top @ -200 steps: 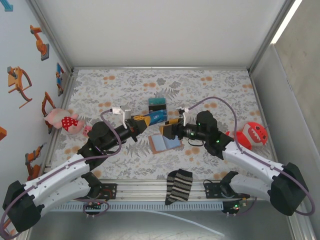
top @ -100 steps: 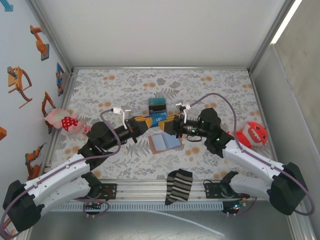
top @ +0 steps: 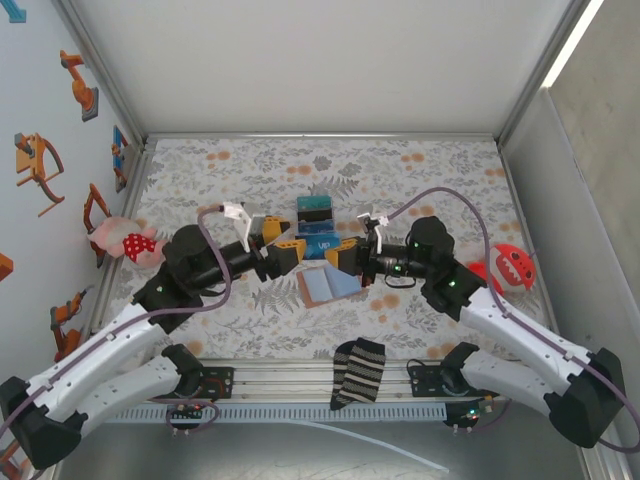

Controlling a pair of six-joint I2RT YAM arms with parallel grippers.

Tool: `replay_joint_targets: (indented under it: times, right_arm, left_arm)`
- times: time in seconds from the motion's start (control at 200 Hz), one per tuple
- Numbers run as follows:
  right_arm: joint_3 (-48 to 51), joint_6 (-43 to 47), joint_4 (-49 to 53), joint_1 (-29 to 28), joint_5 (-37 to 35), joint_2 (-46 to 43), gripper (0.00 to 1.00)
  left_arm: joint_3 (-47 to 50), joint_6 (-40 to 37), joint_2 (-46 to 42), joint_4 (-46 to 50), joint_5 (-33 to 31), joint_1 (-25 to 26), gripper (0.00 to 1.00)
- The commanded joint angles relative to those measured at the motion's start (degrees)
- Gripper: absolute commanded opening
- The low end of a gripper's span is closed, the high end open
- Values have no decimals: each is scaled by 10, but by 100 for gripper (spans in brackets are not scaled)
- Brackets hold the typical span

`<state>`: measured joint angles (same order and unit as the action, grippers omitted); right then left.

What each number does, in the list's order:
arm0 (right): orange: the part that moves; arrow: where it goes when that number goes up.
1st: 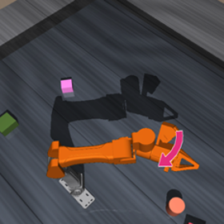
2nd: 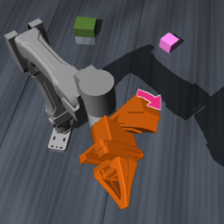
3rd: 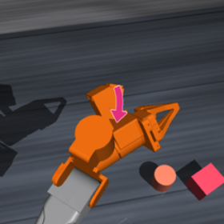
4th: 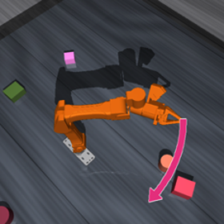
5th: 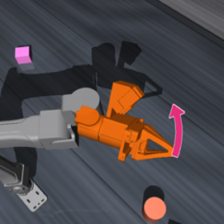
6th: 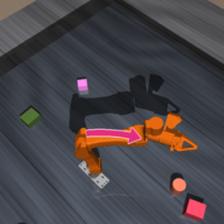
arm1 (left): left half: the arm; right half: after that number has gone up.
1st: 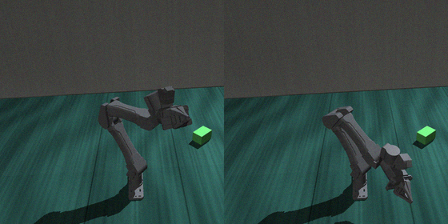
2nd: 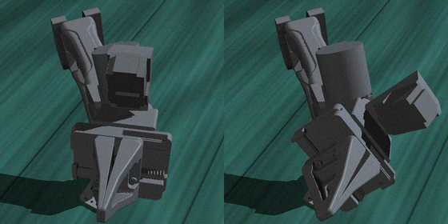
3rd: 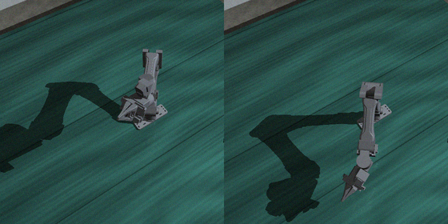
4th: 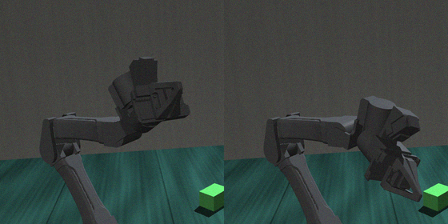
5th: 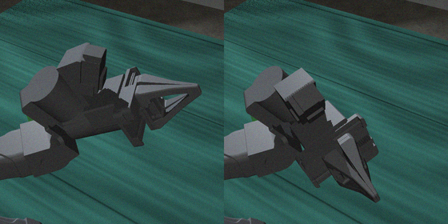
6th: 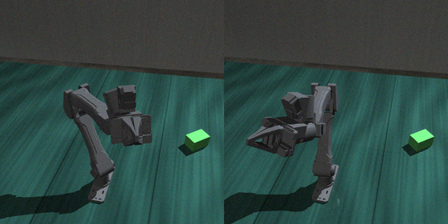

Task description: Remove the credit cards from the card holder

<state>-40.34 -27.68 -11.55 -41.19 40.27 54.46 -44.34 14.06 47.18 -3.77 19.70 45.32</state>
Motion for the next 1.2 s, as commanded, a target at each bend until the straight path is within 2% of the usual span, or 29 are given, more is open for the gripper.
replay_joint_targets:
  times: [0.0,0.1,0.23,0.451,0.551,0.646,0.866,0.942,1.037,1.082,1.137,1.192]
  right_arm:
    - [-28,52,73,0,2,-9,0]
    - [-38,72,103,0,12,-4,0]
    - [-46,88,128,0,26,6,0]
    - [-45,89,124,0,43,7,0]
    - [-46,89,125,0,47,6,0]
    - [-47,89,124,0,49,5,0]
    - [-47,87,116,0,53,11,0]
    - [-47,87,116,0,50,12,0]
    - [-47,87,120,0,43,12,0]
    - [-47,88,128,0,32,9,4]
    - [-47,91,140,0,7,4,13]
    - [-45,95,155,0,-16,-2,35]
  left_arm:
    - [-80,-115,40,171,41,-2,72]
    - [-144,-157,98,246,93,-2,71]
    - [-187,-192,148,276,154,-2,68]
    - [-210,-239,182,317,187,-13,65]
    - [-205,-232,186,311,216,-28,55]
    - [-199,-223,191,302,240,-40,51]
    - [-203,-226,211,304,282,-44,36]
    - [-207,-232,220,310,294,-44,26]
    - [-216,-244,231,323,296,-45,6]
    - [-219,-250,234,326,296,-48,0]
    - [-221,-251,239,323,294,-56,0]
    - [-226,-247,247,325,270,-64,0]
